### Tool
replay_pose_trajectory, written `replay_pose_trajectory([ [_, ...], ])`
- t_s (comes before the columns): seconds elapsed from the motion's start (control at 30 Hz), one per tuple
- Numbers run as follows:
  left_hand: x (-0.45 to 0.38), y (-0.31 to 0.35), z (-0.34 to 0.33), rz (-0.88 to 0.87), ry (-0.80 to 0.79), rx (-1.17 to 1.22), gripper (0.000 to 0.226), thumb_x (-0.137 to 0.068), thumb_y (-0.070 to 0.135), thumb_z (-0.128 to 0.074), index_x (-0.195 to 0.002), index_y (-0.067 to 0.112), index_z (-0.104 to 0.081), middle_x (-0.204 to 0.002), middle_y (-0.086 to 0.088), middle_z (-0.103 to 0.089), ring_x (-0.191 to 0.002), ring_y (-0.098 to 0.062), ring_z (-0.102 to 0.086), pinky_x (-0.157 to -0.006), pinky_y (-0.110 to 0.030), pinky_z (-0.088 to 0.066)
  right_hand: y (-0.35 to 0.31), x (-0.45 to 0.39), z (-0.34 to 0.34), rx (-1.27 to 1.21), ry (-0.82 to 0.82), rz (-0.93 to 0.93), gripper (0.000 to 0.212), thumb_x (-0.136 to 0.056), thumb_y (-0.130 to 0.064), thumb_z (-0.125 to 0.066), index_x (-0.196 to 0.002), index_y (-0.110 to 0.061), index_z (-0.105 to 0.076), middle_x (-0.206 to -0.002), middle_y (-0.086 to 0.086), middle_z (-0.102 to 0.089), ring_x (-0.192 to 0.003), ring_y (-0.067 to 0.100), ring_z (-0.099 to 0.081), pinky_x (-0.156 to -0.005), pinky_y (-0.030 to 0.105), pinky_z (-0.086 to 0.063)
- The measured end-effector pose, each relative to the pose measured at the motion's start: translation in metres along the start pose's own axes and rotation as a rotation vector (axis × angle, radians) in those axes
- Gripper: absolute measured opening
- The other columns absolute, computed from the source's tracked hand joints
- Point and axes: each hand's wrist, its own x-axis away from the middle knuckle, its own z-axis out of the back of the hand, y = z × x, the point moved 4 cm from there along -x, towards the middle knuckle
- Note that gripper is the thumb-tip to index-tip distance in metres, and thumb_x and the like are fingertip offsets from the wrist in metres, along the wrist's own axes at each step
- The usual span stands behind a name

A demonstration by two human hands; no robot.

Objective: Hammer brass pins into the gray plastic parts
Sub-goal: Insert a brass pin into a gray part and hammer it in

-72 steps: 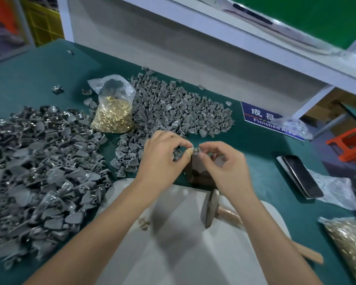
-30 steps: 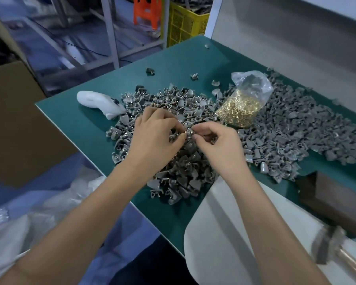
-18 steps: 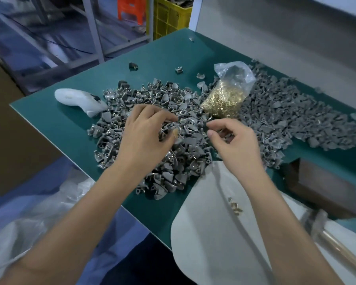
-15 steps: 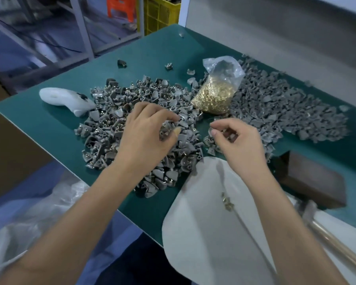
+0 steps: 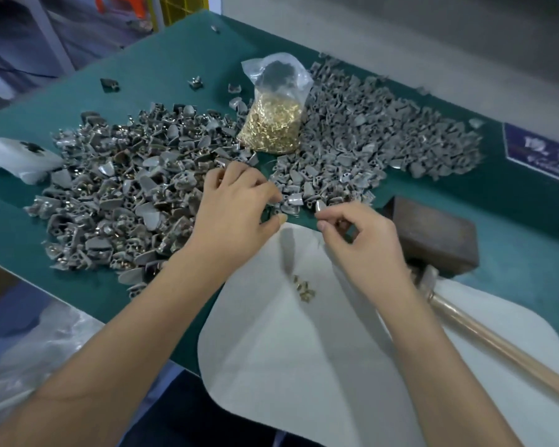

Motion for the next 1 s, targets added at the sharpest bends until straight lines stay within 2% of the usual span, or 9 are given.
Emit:
replay_pose_trajectory([
  [0.13,-0.003,0.002,-0.004,0.037,-0.003,-0.027,0.031,-0.088,0.053,-0.067,-0.106,0.029,-0.071,-0.121,0.003,-0.062,-0.132,-0.025,-0.04,-0.106,-0.046,-0.024,0.001,0.008,-0.003,-0.031,-0.021,0.02,0.014,-0.091,-0.009,-0.072,-0.098,-0.02,-0.078,-0.096,-0.015,-0.07,-0.094,0.005,-0.064,-0.082,0.014,-0.048],
  [0.23,-0.003,0.002,-0.003,0.043,0.002,-0.032,0.023,-0.096,0.043,-0.061,-0.11,0.028,-0.072,-0.123,0.003,-0.062,-0.133,-0.026,-0.039,-0.105,-0.045,-0.024,0.0,0.013,0.001,-0.062,-0.05,0.01,0.013,-0.091,-0.01,-0.072,-0.096,-0.021,-0.078,-0.094,-0.017,-0.069,-0.089,0.008,-0.063,-0.077,0.016,-0.047],
  [0.37,0.002,-0.001,0.001,0.039,0.014,-0.071,0.018,-0.1,0.032,-0.06,-0.11,0.032,-0.075,-0.128,0.003,-0.063,-0.134,-0.028,-0.039,-0.107,-0.048,-0.025,-0.007,0.016,0.014,0.098,-0.134,0.033,0.015,-0.092,-0.022,-0.071,-0.096,-0.036,-0.074,-0.09,-0.022,-0.067,-0.081,0.002,-0.057,-0.07,0.027,-0.046],
  [0.47,0.003,0.002,0.001,0.043,-0.015,-0.09,0.019,-0.099,0.032,-0.063,-0.115,0.035,-0.073,-0.131,0.003,-0.061,-0.134,-0.029,-0.038,-0.108,-0.049,-0.025,-0.01,0.02,0.018,0.151,-0.327,0.03,0.014,-0.092,-0.029,-0.069,-0.095,-0.042,-0.072,-0.089,-0.027,-0.067,-0.079,-0.006,-0.055,-0.064,0.023,-0.039],
  [0.6,0.004,0.006,-0.001,0.028,-0.043,-0.069,0.019,-0.097,0.031,-0.066,-0.114,0.036,-0.073,-0.133,0.001,-0.059,-0.135,-0.03,-0.035,-0.108,-0.049,-0.022,-0.012,0.028,0.011,0.082,-0.566,-0.012,0.015,-0.089,-0.027,-0.072,-0.095,-0.041,-0.075,-0.094,-0.023,-0.07,-0.088,-0.002,-0.065,-0.077,0.031,-0.054],
  [0.67,0.005,0.006,-0.001,0.031,-0.025,-0.054,0.017,-0.097,0.034,-0.065,-0.11,0.034,-0.074,-0.132,0.0,-0.06,-0.135,-0.03,-0.036,-0.108,-0.049,-0.022,-0.011,0.03,0.011,0.047,-0.591,-0.013,0.016,-0.087,-0.023,-0.074,-0.095,-0.037,-0.076,-0.095,-0.019,-0.07,-0.089,0.002,-0.067,-0.079,0.034,-0.056],
  [0.8,0.007,0.01,0.006,-0.009,0.104,0.08,0.017,-0.095,0.032,-0.065,-0.102,0.02,-0.076,-0.119,-0.001,-0.064,-0.129,-0.03,-0.044,-0.104,-0.045,-0.028,-0.009,0.033,0.013,0.007,-0.635,-0.011,0.021,-0.082,-0.02,-0.074,-0.095,-0.037,-0.073,-0.093,-0.016,-0.067,-0.084,0.002,-0.063,-0.07,0.02,-0.048],
  [0.93,0.008,0.025,0.01,-0.071,0.2,0.208,0.014,-0.093,0.026,-0.064,-0.098,0.016,-0.072,-0.109,0.0,-0.066,-0.119,-0.026,-0.052,-0.095,-0.034,-0.029,-0.013,0.033,0.009,0.084,-0.627,0.01,0.015,-0.08,-0.028,-0.077,-0.092,-0.035,-0.073,-0.092,-0.018,-0.065,-0.087,0.0,-0.062,-0.074,0.025,-0.049],
  [1.0,0.008,0.033,0.009,-0.097,0.237,0.246,0.012,-0.093,0.025,-0.065,-0.097,0.016,-0.072,-0.105,0.002,-0.067,-0.114,-0.023,-0.055,-0.094,-0.033,-0.031,-0.015,0.032,0.008,0.128,-0.61,0.016,0.014,-0.079,-0.028,-0.074,-0.09,-0.035,-0.072,-0.091,-0.018,-0.064,-0.087,0.0,-0.062,-0.077,0.03,-0.052],
])
